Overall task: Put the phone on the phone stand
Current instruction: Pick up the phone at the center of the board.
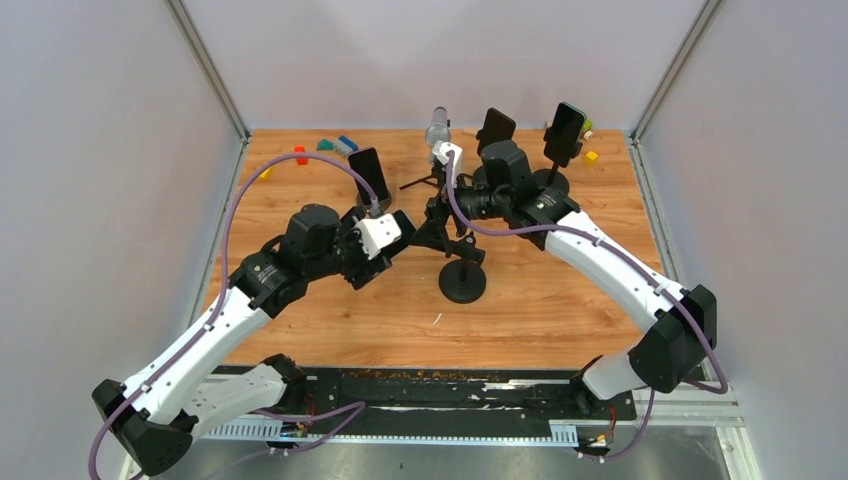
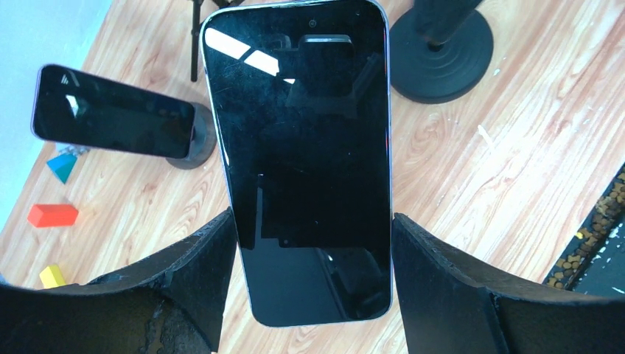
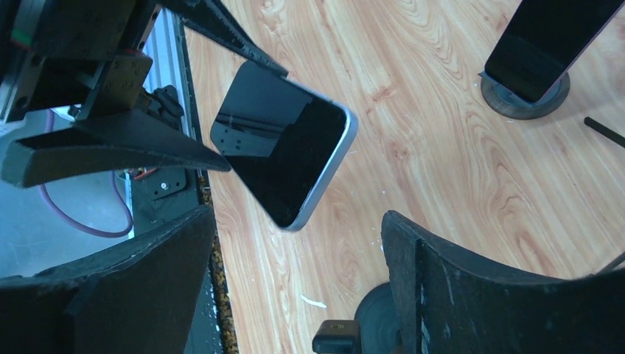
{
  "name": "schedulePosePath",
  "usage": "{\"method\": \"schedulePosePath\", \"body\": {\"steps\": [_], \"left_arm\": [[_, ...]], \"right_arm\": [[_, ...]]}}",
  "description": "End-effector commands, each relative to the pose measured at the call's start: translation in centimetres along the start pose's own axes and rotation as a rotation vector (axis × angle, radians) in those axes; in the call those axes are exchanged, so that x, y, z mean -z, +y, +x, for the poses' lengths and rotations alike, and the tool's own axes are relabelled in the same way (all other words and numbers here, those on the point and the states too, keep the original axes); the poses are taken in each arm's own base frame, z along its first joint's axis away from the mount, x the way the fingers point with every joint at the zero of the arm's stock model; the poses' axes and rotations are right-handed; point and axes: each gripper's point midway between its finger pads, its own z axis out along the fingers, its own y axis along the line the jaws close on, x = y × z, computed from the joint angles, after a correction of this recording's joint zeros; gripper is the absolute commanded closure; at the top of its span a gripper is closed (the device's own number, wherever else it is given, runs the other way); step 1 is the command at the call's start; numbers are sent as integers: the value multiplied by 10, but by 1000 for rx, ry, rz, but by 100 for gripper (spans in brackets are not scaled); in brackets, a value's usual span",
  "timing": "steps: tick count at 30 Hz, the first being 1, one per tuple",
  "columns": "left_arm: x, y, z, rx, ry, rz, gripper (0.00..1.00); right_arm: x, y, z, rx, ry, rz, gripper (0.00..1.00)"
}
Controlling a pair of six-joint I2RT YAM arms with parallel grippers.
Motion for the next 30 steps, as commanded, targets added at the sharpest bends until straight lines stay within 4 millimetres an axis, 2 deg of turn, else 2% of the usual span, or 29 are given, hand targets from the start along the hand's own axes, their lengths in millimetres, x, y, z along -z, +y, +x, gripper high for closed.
{"method": "schedulePosePath", "body": {"steps": [1,10,15,22,30], "left_arm": [[18,4,-47,-56,-156,-20,100],[19,-3,-60,-83,-184,-16,100],[22,-2,-69,-90,-202,-27,100],[21,2,-74,-105,-209,-53,100],[19,8,-76,-117,-210,-85,100]], "right_arm": [[-1,6,-28,-39,-83,-36,15],[-12,8,-21,-117,-75,-86,18],[-17,11,-13,-147,-70,-122,23],[-18,27,-13,-156,-80,-229,40],[-18,33,-11,-169,-80,-281,64]]}}
